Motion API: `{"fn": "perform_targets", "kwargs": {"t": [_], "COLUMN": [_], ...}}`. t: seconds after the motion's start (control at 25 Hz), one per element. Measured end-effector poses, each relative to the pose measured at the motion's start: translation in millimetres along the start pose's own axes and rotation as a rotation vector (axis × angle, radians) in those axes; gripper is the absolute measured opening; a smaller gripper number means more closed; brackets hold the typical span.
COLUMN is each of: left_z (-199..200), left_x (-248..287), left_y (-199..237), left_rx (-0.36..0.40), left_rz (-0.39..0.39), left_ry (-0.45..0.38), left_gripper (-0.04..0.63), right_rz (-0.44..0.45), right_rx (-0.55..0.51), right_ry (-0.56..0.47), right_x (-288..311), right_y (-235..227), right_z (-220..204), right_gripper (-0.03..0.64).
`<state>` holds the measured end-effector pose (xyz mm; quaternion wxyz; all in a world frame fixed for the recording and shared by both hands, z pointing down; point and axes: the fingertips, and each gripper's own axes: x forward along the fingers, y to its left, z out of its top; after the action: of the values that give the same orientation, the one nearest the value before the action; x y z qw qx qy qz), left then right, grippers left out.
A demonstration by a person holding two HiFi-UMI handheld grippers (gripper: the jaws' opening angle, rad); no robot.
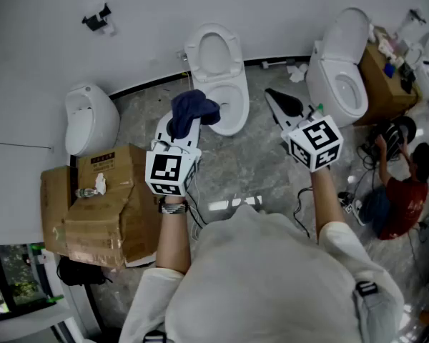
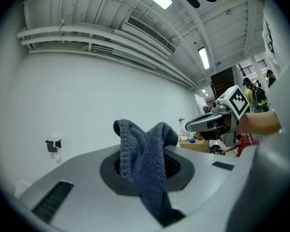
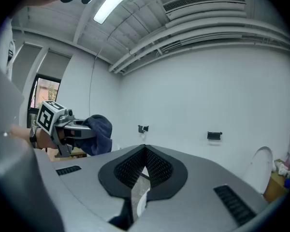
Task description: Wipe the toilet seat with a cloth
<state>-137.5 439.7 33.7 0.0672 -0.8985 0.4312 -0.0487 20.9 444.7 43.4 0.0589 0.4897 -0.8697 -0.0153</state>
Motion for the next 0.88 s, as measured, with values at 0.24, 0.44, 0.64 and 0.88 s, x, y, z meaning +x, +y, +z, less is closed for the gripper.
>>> {"fn": "perform_targets", "kwargs": {"t": [0.24,0.44,0.64,0.88], "left_z": [2.1,0.0,-2.5,-16.3], "left_x": [12.1,19.2,28.1,34.4], "left_y": [-13.9,-30.4,-42.4,-31.6], "left_rx": [-0.003,-0.016,-0.025,-0.046], "left_rz": [0.005,0.035,0.073,0.100], "left_ry": [-0.002,0.018,0.027,0.048], "left_gripper": [0.044,0.044,0.044,0.044], "right_rz": [0.028,0.035,0.045,0.054], "right_rx": [0.065,0.046,0.032,0.025], "right_ry": [-0.054,-0.045,-0.026,-0.018], "right_x": [-13.3,-26.0,-30.2,-16.1], "right_y": [-21.5,-45.2,-67.9,-78.9], "right_z": [8.5,5.3,-9.1,-21.3], "right_gripper": [0.028,0.028,0.028,0.028]}}
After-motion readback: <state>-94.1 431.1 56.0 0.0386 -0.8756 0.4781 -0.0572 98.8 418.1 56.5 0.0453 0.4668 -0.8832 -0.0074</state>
